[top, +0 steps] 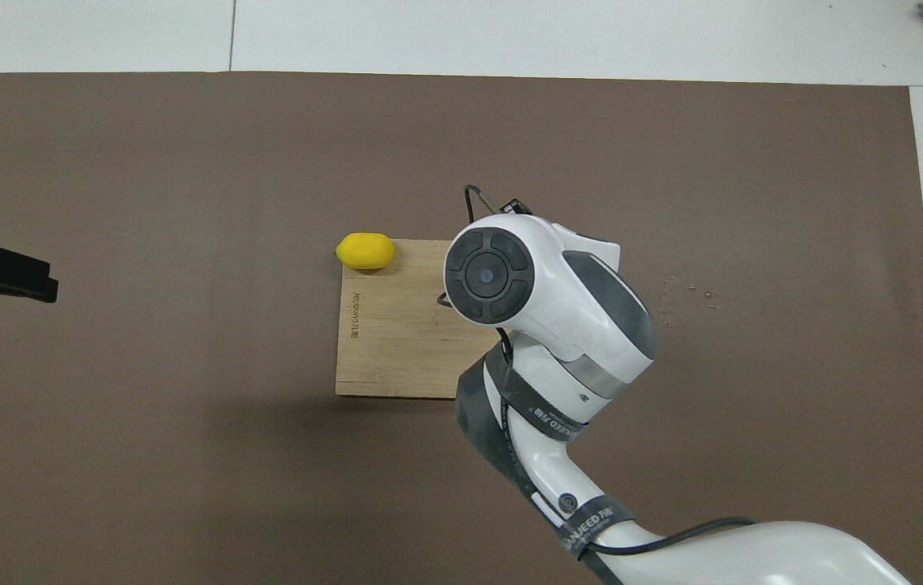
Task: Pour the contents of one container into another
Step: 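Tilt the clear cup with the right gripper over the metal cup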
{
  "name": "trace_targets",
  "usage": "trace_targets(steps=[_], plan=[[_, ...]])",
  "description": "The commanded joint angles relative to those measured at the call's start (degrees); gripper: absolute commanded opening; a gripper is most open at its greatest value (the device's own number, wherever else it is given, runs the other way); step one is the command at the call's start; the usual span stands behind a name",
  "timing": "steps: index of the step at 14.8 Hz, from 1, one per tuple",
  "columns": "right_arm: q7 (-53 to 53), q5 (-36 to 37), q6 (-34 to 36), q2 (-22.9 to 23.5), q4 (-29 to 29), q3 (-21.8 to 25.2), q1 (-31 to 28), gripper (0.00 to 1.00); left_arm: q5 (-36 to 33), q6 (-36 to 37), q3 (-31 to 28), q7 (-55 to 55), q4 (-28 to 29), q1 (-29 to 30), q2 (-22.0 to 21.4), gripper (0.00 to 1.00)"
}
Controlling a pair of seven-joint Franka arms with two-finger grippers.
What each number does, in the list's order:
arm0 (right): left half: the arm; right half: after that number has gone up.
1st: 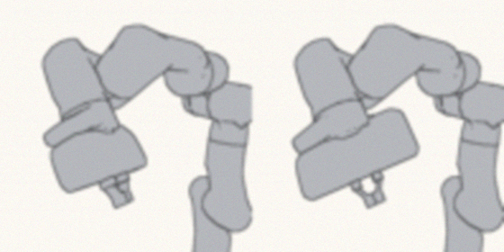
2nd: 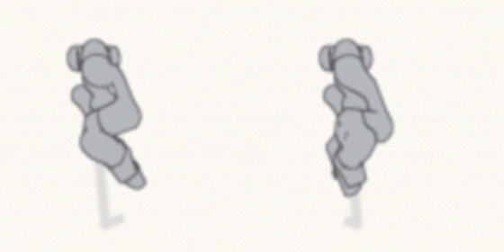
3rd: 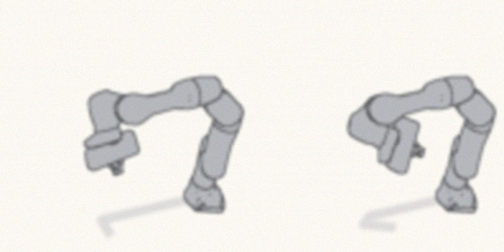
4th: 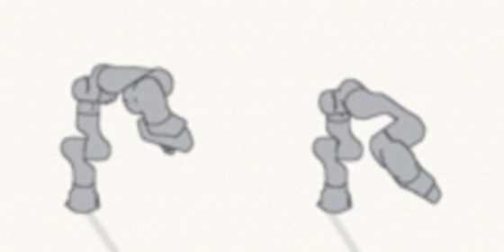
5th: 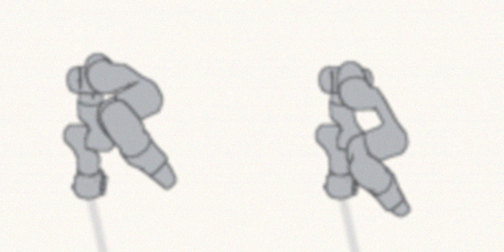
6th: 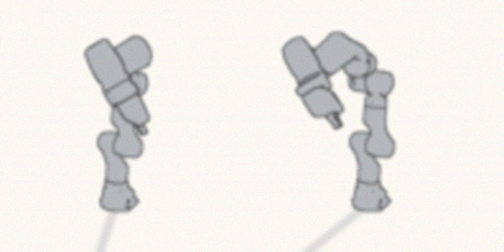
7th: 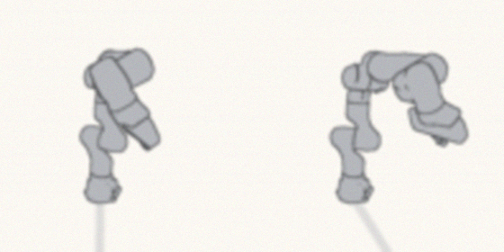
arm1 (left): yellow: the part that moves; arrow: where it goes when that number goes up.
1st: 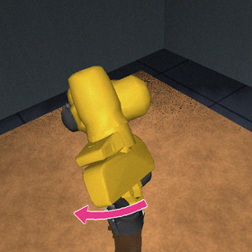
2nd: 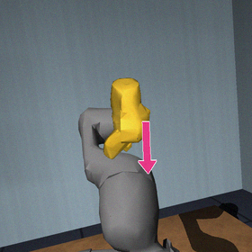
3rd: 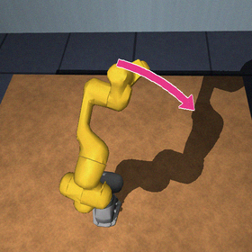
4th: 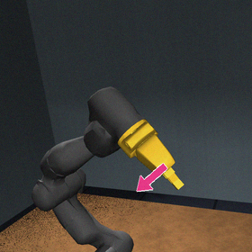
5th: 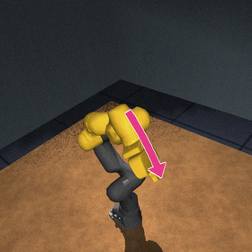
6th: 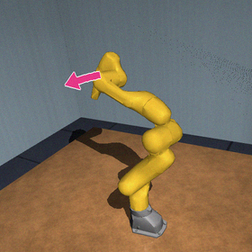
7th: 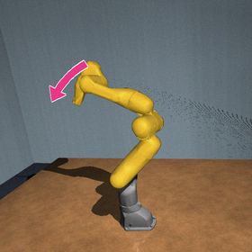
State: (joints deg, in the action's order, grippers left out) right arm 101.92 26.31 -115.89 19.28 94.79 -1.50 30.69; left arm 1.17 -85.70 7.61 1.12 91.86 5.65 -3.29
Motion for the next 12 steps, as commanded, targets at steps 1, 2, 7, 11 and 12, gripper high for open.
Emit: trace_targets(steps=[1,2,7,11,12], plan=[[2.05,1.73,-1.00,-1.35,1.54,-0.17,-0.02,0.03,0.50,0.44,0.21,0.38,1.04,0.59,-1.29,1.00],[2.05,1.21,-1.09,-1.26,1.37,-0.17,-0.02,0.04,0.50,0.44,0.21,0.38,1.04,0.59,-1.29,1.00],[2.93,-3.70,-0.56,-1.00,-0.12,-0.17,-0.89,0.04,0.50,0.44,0.21,0.38,1.04,0.59,-1.29,1.00],[2.84,-10.20,-0.56,-1.09,-0.57,-0.09,-2.65,0.04,0.50,0.44,0.30,0.38,1.04,0.59,-1.29,1.00],[2.84,-12.66,-0.73,-1.09,-0.65,0.00,-3.44,0.04,0.50,0.44,0.21,0.38,1.04,0.59,-1.29,1.00]])
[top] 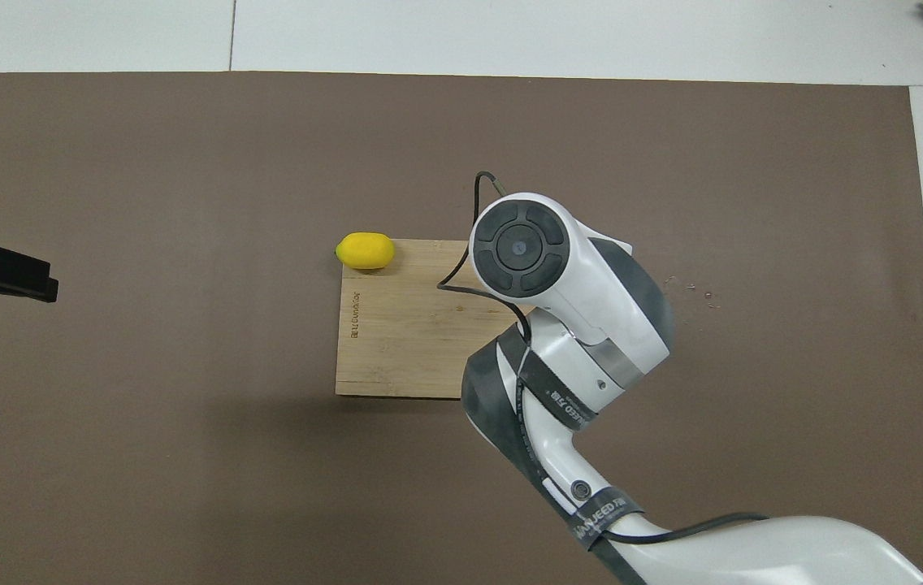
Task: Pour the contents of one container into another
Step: 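Tilt the clear cup with the right gripper over the metal cup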
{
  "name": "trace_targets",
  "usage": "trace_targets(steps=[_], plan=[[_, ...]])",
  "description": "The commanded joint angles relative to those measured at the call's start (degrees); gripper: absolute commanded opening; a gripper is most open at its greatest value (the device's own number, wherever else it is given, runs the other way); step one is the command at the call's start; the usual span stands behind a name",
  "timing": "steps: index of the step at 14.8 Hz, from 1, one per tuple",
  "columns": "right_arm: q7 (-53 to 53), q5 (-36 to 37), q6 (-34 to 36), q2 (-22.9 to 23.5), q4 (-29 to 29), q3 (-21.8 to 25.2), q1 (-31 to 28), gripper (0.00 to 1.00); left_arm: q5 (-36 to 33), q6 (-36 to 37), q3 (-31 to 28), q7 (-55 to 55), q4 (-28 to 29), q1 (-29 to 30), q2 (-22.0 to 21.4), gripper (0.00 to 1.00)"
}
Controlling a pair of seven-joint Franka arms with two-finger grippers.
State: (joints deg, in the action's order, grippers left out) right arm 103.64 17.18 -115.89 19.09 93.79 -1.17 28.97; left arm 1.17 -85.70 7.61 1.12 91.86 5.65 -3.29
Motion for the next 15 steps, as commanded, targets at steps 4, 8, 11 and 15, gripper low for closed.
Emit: trace_targets(steps=[4,8,11,15], plan=[[0.69,-10.48,-0.47,-0.90,0.17,-0.41,-4.44,0.04,0.50,0.44,0.21,0.38,1.04,0.59,-1.29,1.00],[-0.97,-18.73,-0.74,-0.81,1.05,-0.41,-7.95,0.05,0.50,0.44,0.21,0.38,1.04,0.59,-1.29,1.00],[-7.11,-31.11,-1.00,-1.16,3.32,-0.41,-13.13,0.05,0.50,0.44,0.21,0.38,1.04,0.59,-1.29,1.00],[-19.41,-45.09,-4.07,-4.32,12.98,-0.33,-19.99,0.06,0.41,0.44,0.21,0.38,1.04,0.59,-1.29,1.00]])
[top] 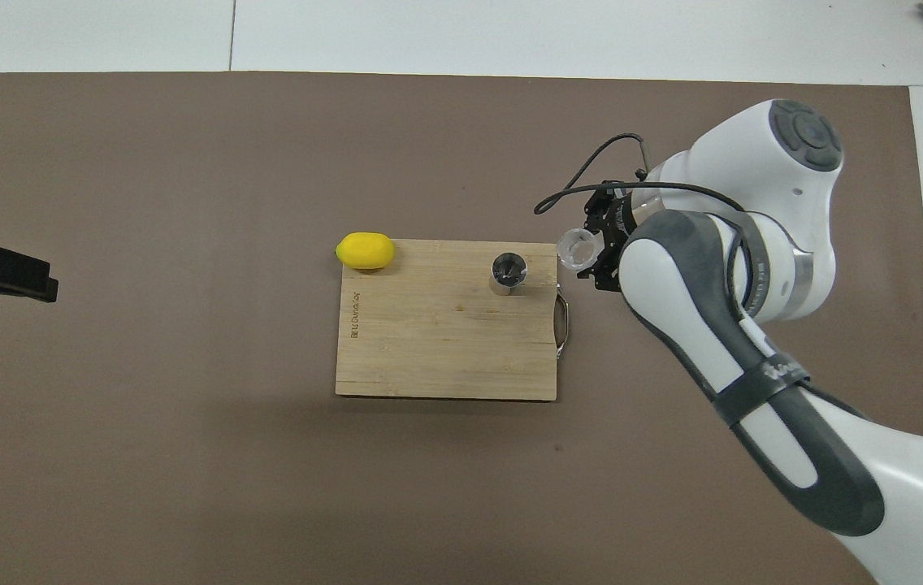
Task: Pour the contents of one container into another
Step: 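Carry the clear cup back and lower it onto the table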
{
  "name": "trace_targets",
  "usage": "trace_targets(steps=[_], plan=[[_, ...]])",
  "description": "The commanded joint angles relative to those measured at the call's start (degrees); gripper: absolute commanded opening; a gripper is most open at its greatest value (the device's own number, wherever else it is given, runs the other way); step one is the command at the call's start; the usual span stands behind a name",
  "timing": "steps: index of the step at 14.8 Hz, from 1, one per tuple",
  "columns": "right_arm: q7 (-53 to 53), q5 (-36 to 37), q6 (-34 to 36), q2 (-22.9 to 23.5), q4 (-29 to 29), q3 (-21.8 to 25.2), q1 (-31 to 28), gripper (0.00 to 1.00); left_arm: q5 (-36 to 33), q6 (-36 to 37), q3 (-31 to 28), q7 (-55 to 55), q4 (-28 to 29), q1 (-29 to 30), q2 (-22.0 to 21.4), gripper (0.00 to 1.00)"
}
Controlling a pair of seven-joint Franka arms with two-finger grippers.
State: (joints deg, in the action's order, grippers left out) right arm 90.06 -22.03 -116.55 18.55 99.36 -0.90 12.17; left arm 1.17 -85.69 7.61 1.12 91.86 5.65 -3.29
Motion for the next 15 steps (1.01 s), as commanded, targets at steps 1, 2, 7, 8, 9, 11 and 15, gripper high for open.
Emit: trace_targets(steps=[1,2,7,8,9,11,15], plan=[[-9.52,-8.96,-3.69,-4.05,9.08,-0.60,-4.85,0.07,0.50,0.44,0.21,0.38,1.04,0.59,-1.28,1.00],[-13.29,-11.78,-3.69,-4.31,10.92,-0.60,-6.61,0.08,0.50,0.44,0.21,0.38,1.04,0.59,-1.28,1.00],[-28.68,-19.87,-4.48,-4.67,17.26,-0.60,-13.29,0.09,0.41,0.44,0.21,0.38,1.04,0.59,-1.28,1.00],[-31.67,-20.68,-4.39,-4.14,17.87,-0.60,-14.70,0.10,0.50,0.44,0.21,0.38,1.04,0.59,-1.28,1.00],[-33.70,-20.86,-4.30,-3.62,18.32,-0.60,-16.02,0.12,0.41,0.44,0.30,0.38,1.04,0.59,-1.28,1.00],[-35.65,-20.86,-3.60,-3.00,18.58,-0.60,-18.66,0.14,0.50,0.44,0.21,0.38,1.04,0.59,-1.28,1.00],[-39.60,-20.95,-3.51,-1.94,19.90,-0.60,-21.91,0.18,0.50,0.44,0.21,0.38,1.04,0.59,-1.28,1.00]])
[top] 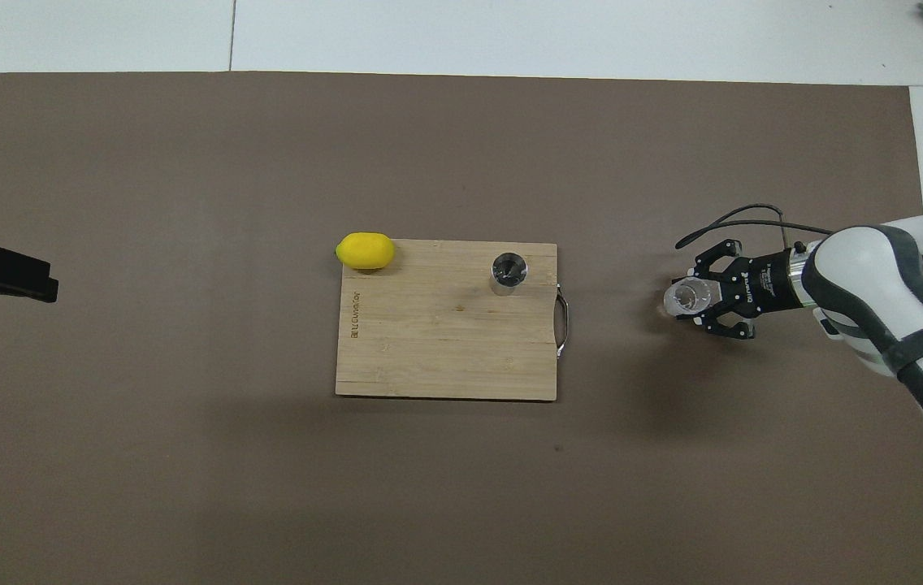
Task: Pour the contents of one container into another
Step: 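Carry the clear cup back and lower it onto the table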
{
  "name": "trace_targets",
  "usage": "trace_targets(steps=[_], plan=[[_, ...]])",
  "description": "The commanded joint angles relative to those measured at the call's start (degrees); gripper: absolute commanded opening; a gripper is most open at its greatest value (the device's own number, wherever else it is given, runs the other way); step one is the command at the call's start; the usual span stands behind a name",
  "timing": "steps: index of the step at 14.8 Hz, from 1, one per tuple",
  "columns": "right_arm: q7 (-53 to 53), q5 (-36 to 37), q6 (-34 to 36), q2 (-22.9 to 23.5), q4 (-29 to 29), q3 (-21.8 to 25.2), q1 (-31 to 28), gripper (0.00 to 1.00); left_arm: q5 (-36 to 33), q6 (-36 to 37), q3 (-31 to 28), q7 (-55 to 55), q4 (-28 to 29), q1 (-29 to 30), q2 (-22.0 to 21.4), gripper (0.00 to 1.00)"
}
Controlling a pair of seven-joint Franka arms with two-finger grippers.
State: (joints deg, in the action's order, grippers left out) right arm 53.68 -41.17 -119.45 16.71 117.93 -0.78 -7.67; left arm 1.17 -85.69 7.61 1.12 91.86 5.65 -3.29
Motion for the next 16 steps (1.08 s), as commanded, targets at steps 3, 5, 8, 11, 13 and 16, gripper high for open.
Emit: trace_targets(steps=[3,5,8,11,13,16], plan=[[-3.49,-1.81,-1.39,-0.01,2.21,-0.63,-2.79,0.26,0.50,0.44,0.21,0.38,1.04,0.59,-1.29,1.00],[-3.32,-1.72,-1.48,-0.09,2.48,-0.45,-3.14,0.34,0.50,0.44,0.21,0.38,1.04,0.59,-1.29,1.00],[-3.05,-1.64,-1.75,-0.18,2.75,-0.36,-3.49,0.73,0.41,0.44,0.21,0.38,1.04,0.59,-1.29,1.00],[-3.67,-0.93,-1.75,-0.36,2.83,-0.19,-4.19,0.96,0.41,0.44,0.21,0.38,1.04,0.59,-1.29,1.00],[-3.67,-0.76,-1.57,-1.41,2.83,-0.10,-5.86,0.98,0.50,0.44,0.21,0.38,1.04,0.59,-1.29,1.00],[-3.58,2.21,-1.48,-4.13,2.66,-0.01,-8.41,0.99,0.50,0.44,0.21,0.38,1.04,0.59,-1.29,1.00]])
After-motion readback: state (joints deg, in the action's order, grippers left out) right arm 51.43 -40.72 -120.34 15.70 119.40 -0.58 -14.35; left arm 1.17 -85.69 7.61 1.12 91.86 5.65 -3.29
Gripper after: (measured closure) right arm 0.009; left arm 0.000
